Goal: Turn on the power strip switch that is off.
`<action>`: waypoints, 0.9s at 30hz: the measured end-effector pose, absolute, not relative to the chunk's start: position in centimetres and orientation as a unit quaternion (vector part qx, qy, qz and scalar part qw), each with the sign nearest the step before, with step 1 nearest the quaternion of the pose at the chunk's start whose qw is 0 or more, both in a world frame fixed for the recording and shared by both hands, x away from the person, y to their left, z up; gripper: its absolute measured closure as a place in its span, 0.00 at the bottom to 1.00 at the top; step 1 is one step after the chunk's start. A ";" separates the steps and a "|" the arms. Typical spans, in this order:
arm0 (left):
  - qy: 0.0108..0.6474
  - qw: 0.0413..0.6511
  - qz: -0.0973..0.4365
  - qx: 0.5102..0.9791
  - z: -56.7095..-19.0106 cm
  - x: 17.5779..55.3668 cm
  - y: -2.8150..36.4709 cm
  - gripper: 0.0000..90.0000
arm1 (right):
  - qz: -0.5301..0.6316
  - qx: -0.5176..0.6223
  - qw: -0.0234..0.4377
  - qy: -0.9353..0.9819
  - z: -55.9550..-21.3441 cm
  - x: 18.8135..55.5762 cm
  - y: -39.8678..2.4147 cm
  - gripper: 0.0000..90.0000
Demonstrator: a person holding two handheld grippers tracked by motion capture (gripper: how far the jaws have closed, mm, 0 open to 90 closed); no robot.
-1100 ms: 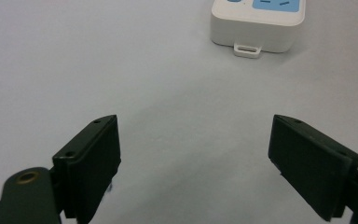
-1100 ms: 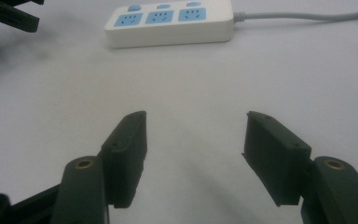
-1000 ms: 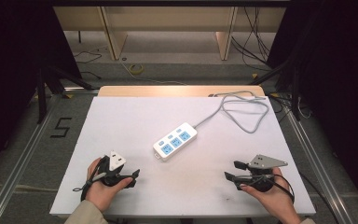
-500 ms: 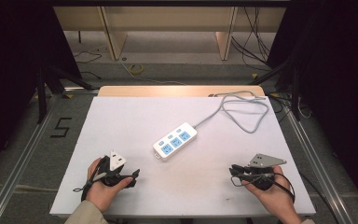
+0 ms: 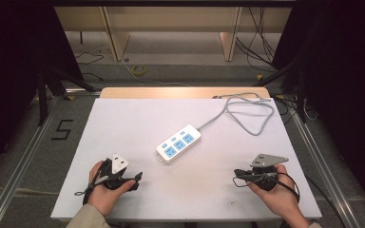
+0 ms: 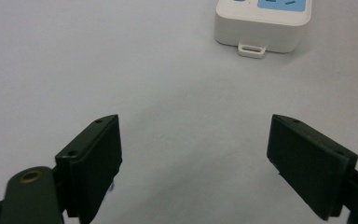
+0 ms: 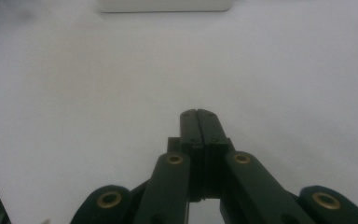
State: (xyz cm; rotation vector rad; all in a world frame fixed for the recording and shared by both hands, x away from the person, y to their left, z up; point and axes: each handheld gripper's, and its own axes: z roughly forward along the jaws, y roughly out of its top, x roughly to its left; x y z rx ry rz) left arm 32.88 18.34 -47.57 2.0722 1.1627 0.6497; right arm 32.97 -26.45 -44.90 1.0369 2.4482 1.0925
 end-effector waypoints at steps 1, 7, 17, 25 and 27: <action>0.445 0.333 0.249 0.793 -47.6 32.9 18.3 0.20 | 0.377 0.358 0.133 0.844 -44.9 33.0 -26.5 1.00; 0.445 0.333 0.248 0.794 -47.6 32.9 18.3 0.20 | 0.370 0.353 0.127 0.850 -44.5 33.3 -26.2 1.00; 0.443 0.334 0.249 0.794 -47.6 32.9 18.2 0.20 | 0.361 0.351 0.121 0.856 -44.1 33.6 -25.8 1.00; 0.440 0.335 0.250 0.795 -47.6 32.9 18.1 0.20 | 0.354 0.345 0.118 0.861 -43.9 33.9 -25.2 1.00; 0.439 0.334 0.250 0.796 -47.6 32.9 18.1 0.20 | 0.353 0.343 0.118 0.863 -43.8 34.0 -25.1 1.00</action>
